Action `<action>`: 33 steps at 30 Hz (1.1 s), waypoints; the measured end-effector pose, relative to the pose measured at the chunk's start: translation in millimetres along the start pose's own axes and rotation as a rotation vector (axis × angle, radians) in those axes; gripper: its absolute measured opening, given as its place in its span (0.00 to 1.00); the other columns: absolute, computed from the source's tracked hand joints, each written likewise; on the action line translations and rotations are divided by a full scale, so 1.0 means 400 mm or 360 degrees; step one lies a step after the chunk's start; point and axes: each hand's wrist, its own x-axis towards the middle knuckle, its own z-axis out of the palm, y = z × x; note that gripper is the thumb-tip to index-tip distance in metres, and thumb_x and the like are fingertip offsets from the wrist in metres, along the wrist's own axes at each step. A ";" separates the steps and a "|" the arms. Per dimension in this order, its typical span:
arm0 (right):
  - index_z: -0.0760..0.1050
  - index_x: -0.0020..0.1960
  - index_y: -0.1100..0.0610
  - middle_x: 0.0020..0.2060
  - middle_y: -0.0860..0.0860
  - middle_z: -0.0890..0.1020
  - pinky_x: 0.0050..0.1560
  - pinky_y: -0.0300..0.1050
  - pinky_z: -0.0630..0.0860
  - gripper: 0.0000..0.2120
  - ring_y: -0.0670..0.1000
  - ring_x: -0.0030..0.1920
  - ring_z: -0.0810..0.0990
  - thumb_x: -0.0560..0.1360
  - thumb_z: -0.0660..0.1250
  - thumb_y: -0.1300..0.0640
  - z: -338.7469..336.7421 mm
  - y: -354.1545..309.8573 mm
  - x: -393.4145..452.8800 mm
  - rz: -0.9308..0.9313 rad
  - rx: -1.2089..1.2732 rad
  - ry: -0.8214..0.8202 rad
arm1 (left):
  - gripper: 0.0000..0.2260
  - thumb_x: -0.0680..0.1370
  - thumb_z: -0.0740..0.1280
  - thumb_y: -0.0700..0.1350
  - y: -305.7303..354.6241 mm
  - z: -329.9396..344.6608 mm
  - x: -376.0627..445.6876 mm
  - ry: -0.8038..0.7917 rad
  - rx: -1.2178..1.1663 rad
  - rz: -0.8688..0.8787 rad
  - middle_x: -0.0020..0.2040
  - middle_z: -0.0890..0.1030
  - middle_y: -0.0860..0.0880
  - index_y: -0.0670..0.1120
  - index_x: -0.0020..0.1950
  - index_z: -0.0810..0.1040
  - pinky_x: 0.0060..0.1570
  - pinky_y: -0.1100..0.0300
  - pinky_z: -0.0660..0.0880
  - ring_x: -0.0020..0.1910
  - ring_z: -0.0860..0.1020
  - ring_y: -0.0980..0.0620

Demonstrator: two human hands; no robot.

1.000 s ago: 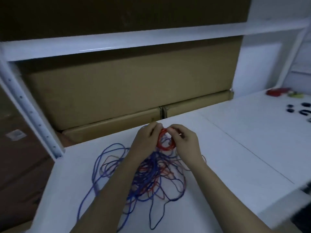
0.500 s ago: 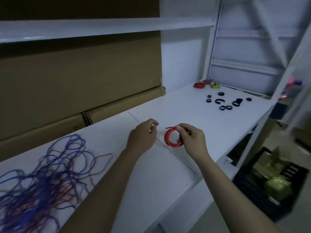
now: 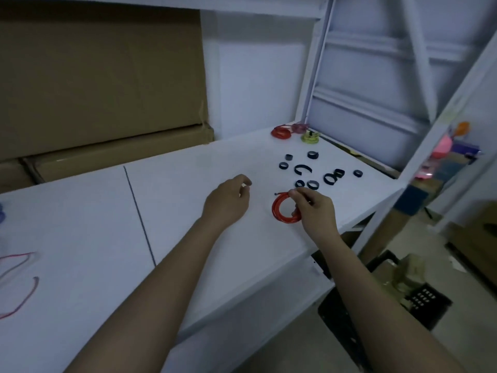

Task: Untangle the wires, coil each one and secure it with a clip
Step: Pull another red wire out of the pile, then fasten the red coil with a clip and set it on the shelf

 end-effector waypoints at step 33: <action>0.79 0.39 0.49 0.34 0.57 0.80 0.41 0.50 0.75 0.09 0.58 0.37 0.77 0.77 0.67 0.57 -0.109 0.235 0.753 -0.0608 0.0142 -0.1312 | 0.09 0.80 0.62 0.51 0.226 0.384 0.316 0.0451 0.0014 -0.0775 0.51 0.75 0.52 0.52 0.56 0.80 0.52 0.60 0.72 0.49 0.75 0.54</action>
